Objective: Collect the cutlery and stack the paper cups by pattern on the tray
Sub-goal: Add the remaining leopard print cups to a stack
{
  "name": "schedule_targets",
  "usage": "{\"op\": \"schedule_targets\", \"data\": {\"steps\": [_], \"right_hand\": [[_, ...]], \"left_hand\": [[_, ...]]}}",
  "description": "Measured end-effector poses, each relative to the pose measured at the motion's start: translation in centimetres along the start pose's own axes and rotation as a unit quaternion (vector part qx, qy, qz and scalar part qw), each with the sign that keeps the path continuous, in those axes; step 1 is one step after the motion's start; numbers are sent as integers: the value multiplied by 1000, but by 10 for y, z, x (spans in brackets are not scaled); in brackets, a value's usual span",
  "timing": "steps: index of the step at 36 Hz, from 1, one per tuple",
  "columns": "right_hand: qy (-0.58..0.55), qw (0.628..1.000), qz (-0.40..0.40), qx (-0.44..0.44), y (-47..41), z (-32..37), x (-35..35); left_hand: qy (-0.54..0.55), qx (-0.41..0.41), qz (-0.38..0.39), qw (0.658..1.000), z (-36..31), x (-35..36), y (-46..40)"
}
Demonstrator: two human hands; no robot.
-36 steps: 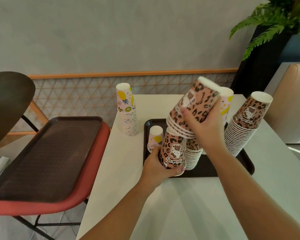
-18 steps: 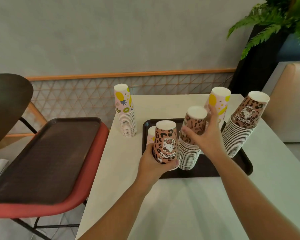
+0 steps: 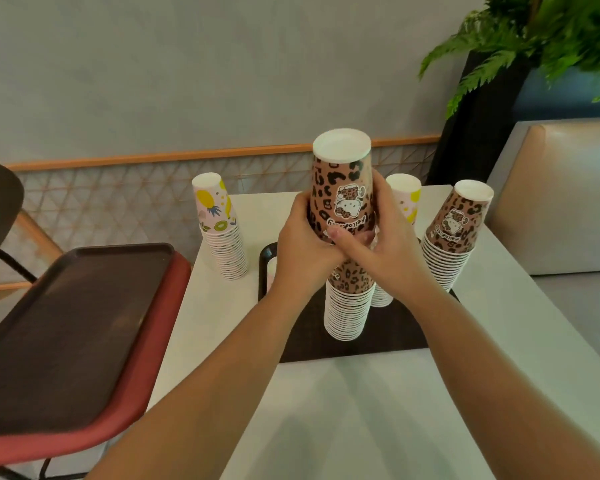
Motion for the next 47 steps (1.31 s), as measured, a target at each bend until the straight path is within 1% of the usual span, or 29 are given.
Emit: {"op": "schedule_targets", "data": {"steps": [4,8,13,17,21,26,30,32,35,38,40,44,47], "right_hand": [[13,999,-25,19,-5,-14,-14],[16,999,-9,50,2,-34,-18],[-6,995,23,99,22,-63,-10],[-5,992,51,120,36,-83,-3],[-5,988,76,132,47,-96,5],[4,988,70,136,53,-97,8],[19,990,60,130,57,-96,7],[25,992,37,121,58,-93,6],[38,996,-35,72,61,-79,0],[86,991,-106,-6,62,-55,-6],[105,983,-138,-55,62,-38,-5],[95,974,-164,-128,57,-8,14],[90,972,-166,-142,51,7,39]], "left_hand": [[-26,10,24,999,-6,17,-9],[-82,2,49,995,9,30,-19],[-107,-35,64,992,47,42,-22],[-135,-41,64,988,68,46,-21],[-140,-59,59,987,85,48,-19],[-138,-71,50,987,97,46,-16],[-144,-48,47,987,93,45,-14],[-139,-29,50,989,93,43,-11],[-128,-16,43,991,102,36,-5],[-135,-23,-8,991,115,21,3],[-115,-18,-35,993,119,8,8],[-88,-8,-65,994,125,-23,12],[-65,1,-91,994,129,-52,7]]}}
Point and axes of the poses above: each hand's wrist, its own y-axis away from the middle knuckle, its own x-axis out of the palm, z = x × y, the point moved 6 cm from there along -y, towards the middle knuckle, and after that the axes turned 12 degrees about -x, right-handed, at the moved point
